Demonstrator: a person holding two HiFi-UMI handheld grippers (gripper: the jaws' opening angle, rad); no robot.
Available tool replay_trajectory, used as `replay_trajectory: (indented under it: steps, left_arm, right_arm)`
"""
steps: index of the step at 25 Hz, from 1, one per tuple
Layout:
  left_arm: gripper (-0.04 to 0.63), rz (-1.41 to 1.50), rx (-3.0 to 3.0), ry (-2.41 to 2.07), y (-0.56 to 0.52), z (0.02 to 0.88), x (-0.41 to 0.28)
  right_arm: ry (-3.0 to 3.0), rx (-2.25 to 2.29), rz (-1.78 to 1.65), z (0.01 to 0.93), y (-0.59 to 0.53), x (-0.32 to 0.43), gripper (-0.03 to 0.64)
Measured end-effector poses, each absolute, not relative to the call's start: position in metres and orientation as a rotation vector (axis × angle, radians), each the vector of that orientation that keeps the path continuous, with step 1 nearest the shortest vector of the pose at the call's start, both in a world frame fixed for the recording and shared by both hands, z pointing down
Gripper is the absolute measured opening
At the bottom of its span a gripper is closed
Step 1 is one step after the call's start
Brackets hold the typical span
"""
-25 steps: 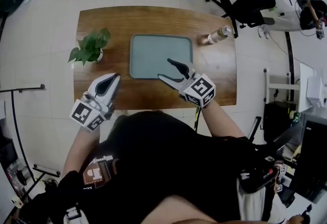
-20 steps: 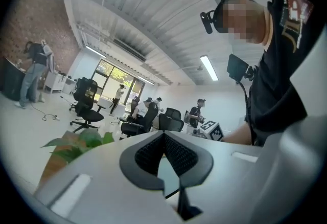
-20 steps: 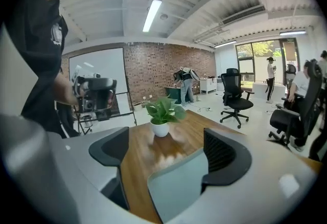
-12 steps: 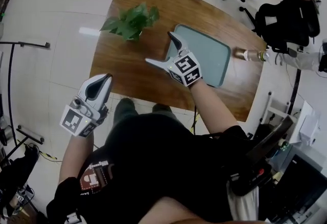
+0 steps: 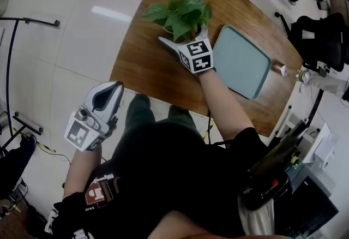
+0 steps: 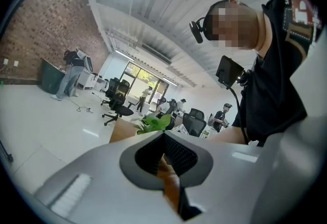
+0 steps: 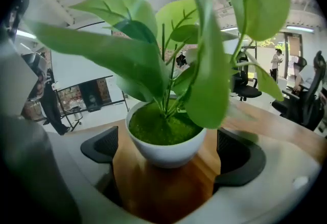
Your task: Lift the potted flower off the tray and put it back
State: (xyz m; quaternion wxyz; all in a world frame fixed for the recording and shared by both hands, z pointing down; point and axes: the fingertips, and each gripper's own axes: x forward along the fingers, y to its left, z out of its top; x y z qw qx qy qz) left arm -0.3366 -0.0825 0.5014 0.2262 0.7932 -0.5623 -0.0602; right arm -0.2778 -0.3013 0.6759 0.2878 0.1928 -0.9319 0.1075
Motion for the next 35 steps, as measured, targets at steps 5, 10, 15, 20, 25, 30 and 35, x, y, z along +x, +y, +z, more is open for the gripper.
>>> replay_trajectory:
  steps: [5, 10, 15, 20, 25, 30, 35]
  left_arm:
    - [-0.005, -0.172, 2.149, -1.569, -0.069, 0.513, -0.357]
    - [-0.005, -0.176, 2.136, -1.571, -0.063, 0.522, -0.369]
    - [-0.005, -0.160, 2.160, -1.563, -0.065, 0.514, -0.363]
    - [-0.005, -0.151, 2.232, -1.515, -0.083, 0.494, -0.336]
    - [-0.005, -0.121, 2.316, -1.443, -0.112, 0.479, -0.293]
    - [-0.005, -0.098, 2.396, -1.324, -0.143, 0.468, -0.231]
    - [-0.005, -0.045, 2.459, -1.204, -0.168, 0.471, -0.168]
  right_arm:
    - [-2.512, 0.593, 0.263, 0.680, -0.313, -0.297, 0.600]
    - [-2.517, 0.619, 0.221, 0.685, -0.315, -0.302, 0.512]
    - [-2.564, 0.605, 0.234, 0.662, -0.309, -0.297, 0.508]
    - [-2.601, 0.643, 0.192, 0.624, -0.313, -0.257, 0.508]
    - [-2.603, 0.708, 0.143, 0.592, -0.320, -0.187, 0.508]
    - [-2.562, 0.816, 0.134, 0.579, -0.325, -0.093, 0.508]
    - [-2.485, 0.918, 0.165, 0.602, -0.330, -0.001, 0.508]
